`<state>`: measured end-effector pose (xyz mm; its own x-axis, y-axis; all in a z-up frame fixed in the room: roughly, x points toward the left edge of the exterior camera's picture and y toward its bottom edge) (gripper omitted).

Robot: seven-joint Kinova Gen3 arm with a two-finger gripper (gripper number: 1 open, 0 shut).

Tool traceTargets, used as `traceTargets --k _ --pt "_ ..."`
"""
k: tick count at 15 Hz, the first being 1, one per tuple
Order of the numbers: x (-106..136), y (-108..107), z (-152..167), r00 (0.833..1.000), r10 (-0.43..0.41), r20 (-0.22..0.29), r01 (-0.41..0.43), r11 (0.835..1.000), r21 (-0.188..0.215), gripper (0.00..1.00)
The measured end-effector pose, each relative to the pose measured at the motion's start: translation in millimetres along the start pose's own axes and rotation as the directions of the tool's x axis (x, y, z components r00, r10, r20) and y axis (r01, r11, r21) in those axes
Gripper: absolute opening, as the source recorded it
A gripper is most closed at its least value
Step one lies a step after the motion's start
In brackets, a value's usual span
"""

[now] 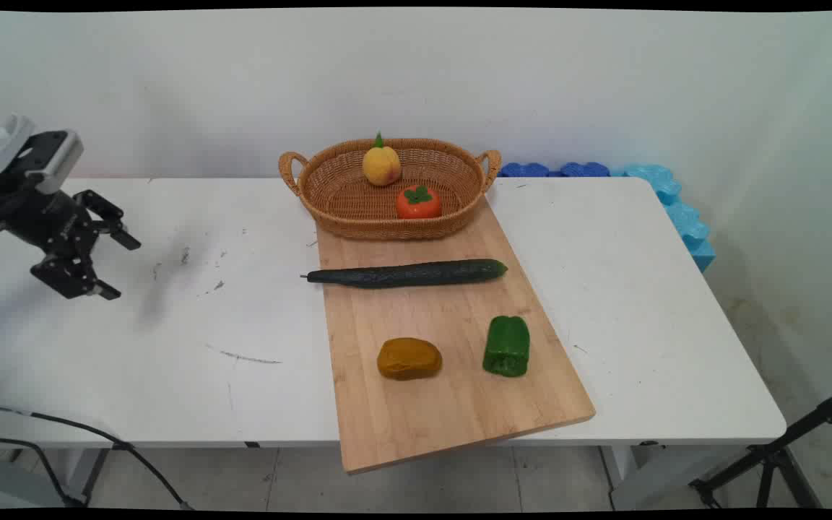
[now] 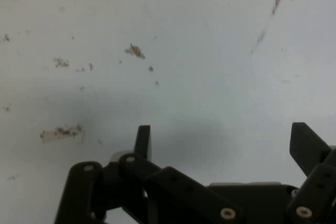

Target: Pick up the cucumber from the cutting board

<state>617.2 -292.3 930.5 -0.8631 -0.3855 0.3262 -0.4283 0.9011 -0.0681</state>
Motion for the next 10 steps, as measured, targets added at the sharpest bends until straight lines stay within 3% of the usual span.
traceTargets --k 6,10 --pt "38.6 3.1 5.5 0.999 -0.039 -0.036 0.04 0.999 0.016 1.0" --pt "77.3 9.1 19.0 0.994 -0.081 -0.08 0.083 0.996 0.025 1.0"
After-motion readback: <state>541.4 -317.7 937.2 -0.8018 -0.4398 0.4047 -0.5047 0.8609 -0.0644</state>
